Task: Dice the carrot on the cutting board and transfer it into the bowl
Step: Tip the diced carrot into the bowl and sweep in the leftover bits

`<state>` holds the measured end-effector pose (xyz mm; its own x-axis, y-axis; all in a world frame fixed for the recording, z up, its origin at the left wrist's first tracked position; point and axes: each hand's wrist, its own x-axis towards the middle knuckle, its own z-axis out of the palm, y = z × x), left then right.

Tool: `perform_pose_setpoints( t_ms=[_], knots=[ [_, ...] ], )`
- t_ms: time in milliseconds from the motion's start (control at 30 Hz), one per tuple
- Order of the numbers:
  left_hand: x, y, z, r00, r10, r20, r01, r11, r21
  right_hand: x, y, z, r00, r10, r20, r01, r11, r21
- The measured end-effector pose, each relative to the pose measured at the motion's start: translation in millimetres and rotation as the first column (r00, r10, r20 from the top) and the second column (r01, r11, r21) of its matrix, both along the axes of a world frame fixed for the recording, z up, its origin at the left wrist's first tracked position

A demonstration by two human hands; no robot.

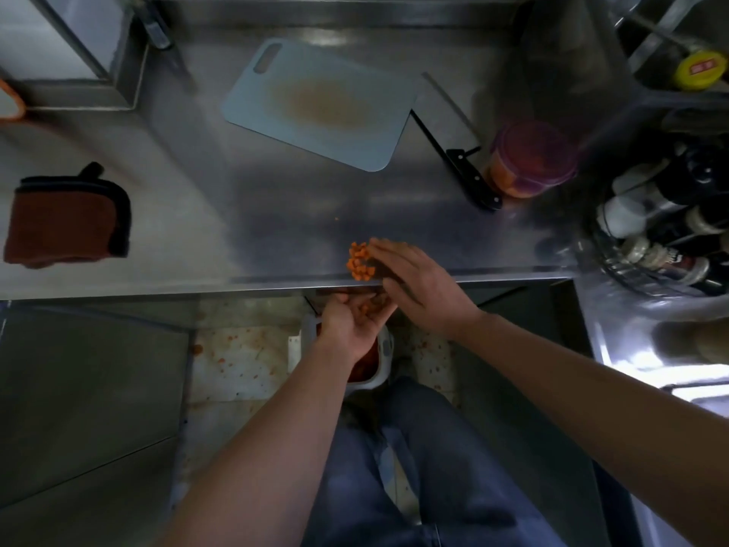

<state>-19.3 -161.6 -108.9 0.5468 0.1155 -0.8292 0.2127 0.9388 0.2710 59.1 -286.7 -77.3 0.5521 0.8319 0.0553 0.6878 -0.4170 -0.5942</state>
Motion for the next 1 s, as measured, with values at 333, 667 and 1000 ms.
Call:
perform_pose_setpoints(
  t_ms=[333,667,1000],
  knots=[
    [-11,17,-4,0.998,0.001,-0.07,0.0,1.0,0.017,0,15,-13,0.978,0.206,-0.019,-0.207,0.971,-0.12],
    [-15,29,-3,0.997,-0.066,-0.03,0.064,0.996,-0.066,13,29,0,0.992,0.106,-0.074,-0.106,0.994,0.0],
    [-24,44,-10,0.998,-0.059,-0.007,0.059,0.998,-0.01,0,40,-13,0.944,0.329,0.012,-0.324,0.935,-0.144]
  ],
)
